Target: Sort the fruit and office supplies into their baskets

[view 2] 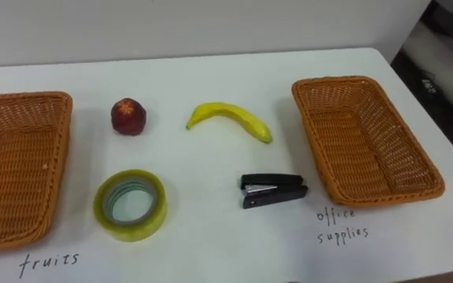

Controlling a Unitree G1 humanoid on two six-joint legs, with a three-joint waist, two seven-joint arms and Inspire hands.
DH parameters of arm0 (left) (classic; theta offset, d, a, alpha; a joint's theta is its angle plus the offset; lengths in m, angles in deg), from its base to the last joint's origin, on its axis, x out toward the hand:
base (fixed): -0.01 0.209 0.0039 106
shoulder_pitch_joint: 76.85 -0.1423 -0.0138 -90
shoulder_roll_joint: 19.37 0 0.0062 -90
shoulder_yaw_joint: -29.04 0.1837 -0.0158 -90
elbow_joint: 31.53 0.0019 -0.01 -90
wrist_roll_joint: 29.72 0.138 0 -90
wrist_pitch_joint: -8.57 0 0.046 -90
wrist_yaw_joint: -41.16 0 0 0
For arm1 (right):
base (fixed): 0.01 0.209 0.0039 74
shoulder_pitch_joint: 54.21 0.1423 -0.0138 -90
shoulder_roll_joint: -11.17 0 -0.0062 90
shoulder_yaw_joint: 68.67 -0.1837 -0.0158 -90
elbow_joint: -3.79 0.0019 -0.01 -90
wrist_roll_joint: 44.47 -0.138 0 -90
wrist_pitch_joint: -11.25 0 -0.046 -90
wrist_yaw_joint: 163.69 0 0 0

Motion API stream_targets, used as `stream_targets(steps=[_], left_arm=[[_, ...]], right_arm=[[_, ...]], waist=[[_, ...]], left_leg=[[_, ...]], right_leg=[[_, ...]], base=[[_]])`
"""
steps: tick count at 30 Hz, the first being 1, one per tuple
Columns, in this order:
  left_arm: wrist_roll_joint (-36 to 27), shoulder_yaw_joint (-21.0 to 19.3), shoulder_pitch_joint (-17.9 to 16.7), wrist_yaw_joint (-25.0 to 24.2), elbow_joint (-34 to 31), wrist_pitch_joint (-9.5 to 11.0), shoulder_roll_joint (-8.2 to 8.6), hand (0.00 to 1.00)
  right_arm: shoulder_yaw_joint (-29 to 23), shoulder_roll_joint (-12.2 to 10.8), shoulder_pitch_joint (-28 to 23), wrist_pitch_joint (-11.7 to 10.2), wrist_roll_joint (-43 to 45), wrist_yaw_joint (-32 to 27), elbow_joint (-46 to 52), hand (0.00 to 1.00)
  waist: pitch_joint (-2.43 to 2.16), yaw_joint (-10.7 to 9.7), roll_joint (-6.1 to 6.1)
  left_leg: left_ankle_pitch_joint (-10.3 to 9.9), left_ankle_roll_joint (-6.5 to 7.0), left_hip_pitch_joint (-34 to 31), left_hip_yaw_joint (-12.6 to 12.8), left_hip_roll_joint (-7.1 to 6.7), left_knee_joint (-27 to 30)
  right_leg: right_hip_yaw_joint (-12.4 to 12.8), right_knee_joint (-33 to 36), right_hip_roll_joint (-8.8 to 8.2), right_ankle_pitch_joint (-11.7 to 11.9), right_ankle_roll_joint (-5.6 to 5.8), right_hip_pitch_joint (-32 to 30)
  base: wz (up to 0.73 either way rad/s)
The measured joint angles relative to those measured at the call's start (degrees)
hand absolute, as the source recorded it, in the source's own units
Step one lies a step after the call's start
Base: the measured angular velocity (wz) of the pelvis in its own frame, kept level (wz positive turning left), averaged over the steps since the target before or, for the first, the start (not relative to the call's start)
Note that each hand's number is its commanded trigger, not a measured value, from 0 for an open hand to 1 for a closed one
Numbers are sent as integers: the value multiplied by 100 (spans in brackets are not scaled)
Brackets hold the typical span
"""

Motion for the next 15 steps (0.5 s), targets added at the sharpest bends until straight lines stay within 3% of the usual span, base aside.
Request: stream_targets(steps=[1, 6, 10, 15], left_arm=[[129, -5, -4, -32, 46, -4, 1, 0], [328, -4, 24, -221, 95, -38, 7, 0], [377, -4, 24, -364, 98, -55, -5, 0], [432, 6, 34, -507, 70, -69, -2, 0]], right_arm=[[156, 11, 68, 5, 88, 108, 2, 0], [685, 49, 423, 99, 316, 913, 13, 0], [1177, 237, 501, 197, 431, 1652, 19, 0], [1570, 338, 502, 387, 584, 2693, 19, 0]], waist=[[-5, 83, -16], [-24, 112, -52], [-46, 180, -100], [-26, 266, -178]], left_leg=[[4, -6, 4, 20, 4, 6], [6, -9, -34, -52, 6, 45], [8, -10, -5, -130, 0, 54], [8, -11, 2, -158, -1, 54]], right_leg=[[-2, -1, 0, 0, 0, -16], [-152, -13, -15, 0, -1, 14], [-173, -67, -11, 2, -4, 93], [-173, -82, -7, 4, -6, 121]], base=[[0], [7], [5], [3]])
